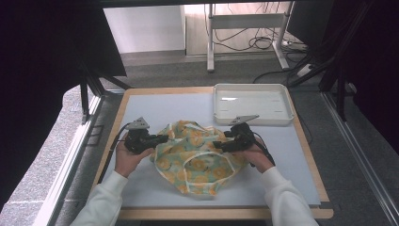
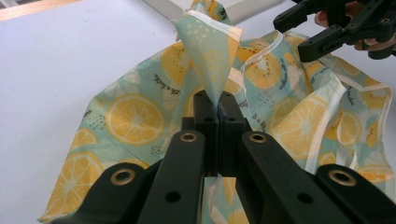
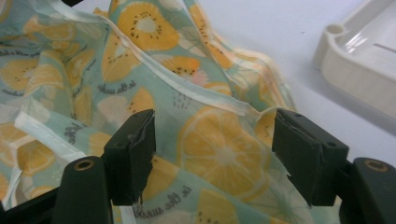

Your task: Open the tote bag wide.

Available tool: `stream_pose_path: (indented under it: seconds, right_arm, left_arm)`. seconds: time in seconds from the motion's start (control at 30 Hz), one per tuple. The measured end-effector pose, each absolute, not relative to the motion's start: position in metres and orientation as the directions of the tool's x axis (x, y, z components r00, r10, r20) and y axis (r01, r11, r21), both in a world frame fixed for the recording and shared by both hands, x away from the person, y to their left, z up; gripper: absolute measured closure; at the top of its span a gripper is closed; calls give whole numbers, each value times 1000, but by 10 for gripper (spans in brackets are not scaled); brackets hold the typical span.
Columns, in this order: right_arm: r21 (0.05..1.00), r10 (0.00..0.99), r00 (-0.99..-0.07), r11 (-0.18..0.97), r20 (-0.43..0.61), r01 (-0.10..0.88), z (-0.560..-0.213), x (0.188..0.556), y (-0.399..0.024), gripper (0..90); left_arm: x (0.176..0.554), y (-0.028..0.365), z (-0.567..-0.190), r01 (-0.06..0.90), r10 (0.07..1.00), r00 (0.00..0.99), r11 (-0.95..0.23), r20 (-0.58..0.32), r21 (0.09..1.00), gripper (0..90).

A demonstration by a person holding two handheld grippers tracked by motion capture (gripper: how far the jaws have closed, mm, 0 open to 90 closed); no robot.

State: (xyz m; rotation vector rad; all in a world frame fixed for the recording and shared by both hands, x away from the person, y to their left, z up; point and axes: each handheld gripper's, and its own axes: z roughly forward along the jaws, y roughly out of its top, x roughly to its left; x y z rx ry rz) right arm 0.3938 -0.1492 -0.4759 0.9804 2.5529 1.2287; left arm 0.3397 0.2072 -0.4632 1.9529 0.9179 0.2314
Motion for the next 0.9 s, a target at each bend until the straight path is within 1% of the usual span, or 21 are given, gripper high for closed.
stream_pose_path:
  seconds: [0.13,0.2,0.27,0.33,0.57,0.67,0.8,0.9]
  right_arm:
    - [733,590,-792,469,155,493,-478,394,-144,302]
    - [726,581,-801,488,145,485,-479,393,-142,324]
    - [723,574,-807,498,139,479,-479,391,-142,367]
    - [722,570,-811,505,134,473,-479,390,-142,416]
    - [716,567,-817,525,109,460,-479,389,-141,685]
    - [717,565,-819,529,101,454,-478,388,-141,784]
    - [713,559,-823,538,99,451,-478,388,-139,870]
    - [716,555,-827,538,97,444,-477,388,-140,891]
  left_arm:
    - [340,207,-464,505,681,706,-288,-197,814,900]
    - [339,207,-464,504,680,707,-290,-196,813,900]
    - [339,207,-464,506,681,706,-289,-197,813,900]
    - [339,207,-464,506,680,706,-290,-197,812,900]
    - [340,209,-467,514,681,702,-285,-207,809,900]
    - [340,212,-469,523,682,697,-272,-222,808,900]
    - [341,212,-469,523,681,698,-273,-222,807,900]
    - [341,212,-470,525,680,698,-275,-223,805,900]
